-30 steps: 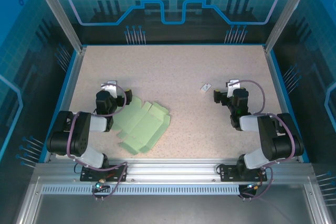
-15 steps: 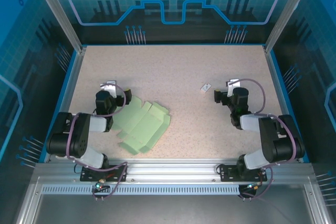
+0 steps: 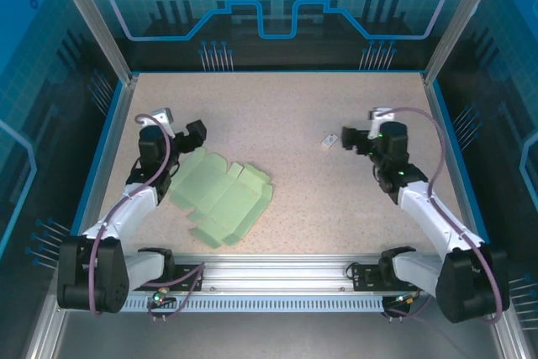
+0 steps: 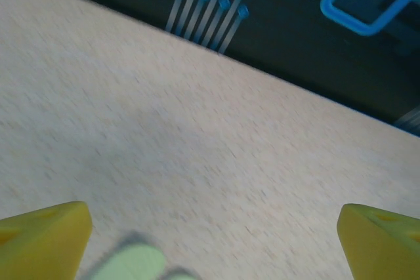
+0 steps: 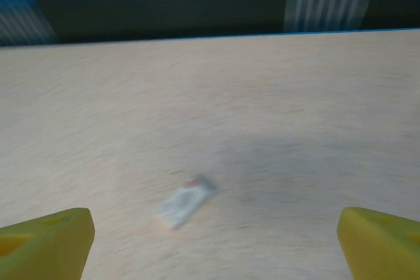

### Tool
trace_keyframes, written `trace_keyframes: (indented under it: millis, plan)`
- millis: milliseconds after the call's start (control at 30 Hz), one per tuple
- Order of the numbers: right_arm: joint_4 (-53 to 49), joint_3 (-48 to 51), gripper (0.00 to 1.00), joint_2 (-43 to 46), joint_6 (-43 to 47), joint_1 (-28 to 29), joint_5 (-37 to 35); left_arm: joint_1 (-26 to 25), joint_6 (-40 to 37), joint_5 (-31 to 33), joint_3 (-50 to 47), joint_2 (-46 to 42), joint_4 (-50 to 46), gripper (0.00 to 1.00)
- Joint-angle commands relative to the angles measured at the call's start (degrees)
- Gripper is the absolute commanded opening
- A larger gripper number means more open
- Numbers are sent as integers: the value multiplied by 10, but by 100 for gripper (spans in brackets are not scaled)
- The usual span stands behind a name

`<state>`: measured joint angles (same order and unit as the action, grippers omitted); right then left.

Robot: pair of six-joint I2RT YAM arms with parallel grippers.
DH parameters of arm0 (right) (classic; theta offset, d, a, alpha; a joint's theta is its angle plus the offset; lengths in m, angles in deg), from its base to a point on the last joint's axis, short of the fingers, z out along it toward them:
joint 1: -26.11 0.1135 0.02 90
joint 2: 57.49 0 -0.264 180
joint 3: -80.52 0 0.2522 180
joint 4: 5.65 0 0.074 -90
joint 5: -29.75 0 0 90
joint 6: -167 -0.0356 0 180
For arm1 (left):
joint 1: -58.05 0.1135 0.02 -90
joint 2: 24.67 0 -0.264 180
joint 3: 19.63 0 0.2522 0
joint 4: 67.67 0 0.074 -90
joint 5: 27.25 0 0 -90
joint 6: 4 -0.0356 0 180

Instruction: Fold the paper box

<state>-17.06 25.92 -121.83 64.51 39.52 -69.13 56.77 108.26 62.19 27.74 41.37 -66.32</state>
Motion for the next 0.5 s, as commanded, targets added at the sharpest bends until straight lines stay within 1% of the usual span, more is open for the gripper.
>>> trace_keyframes:
  millis: [0, 67, 100, 167, 233, 333, 467]
  plan:
    - [-122, -77, 95, -55, 20, 100, 86, -32, 66, -67, 10, 0, -95, 97]
    - [-148, -124, 90, -116, 26, 159, 134, -48, 67, -67, 16, -1, -122, 97]
    - [-152, -141, 89, -145, 26, 184, 147, -53, 69, -66, 19, -1, -132, 97]
    - [-153, -175, 87, -206, 22, 234, 154, -58, 70, -62, 27, -3, -152, 97]
    - [-156, -204, 83, -262, 3, 265, 153, -62, 67, -59, 33, -9, -168, 97]
    - [-153, -218, 81, -318, -22, 285, 156, -68, 61, -53, 39, -23, -183, 97]
    - [-135, -197, 79, -337, -56, 286, 173, -73, 58, -46, 36, -34, -192, 97]
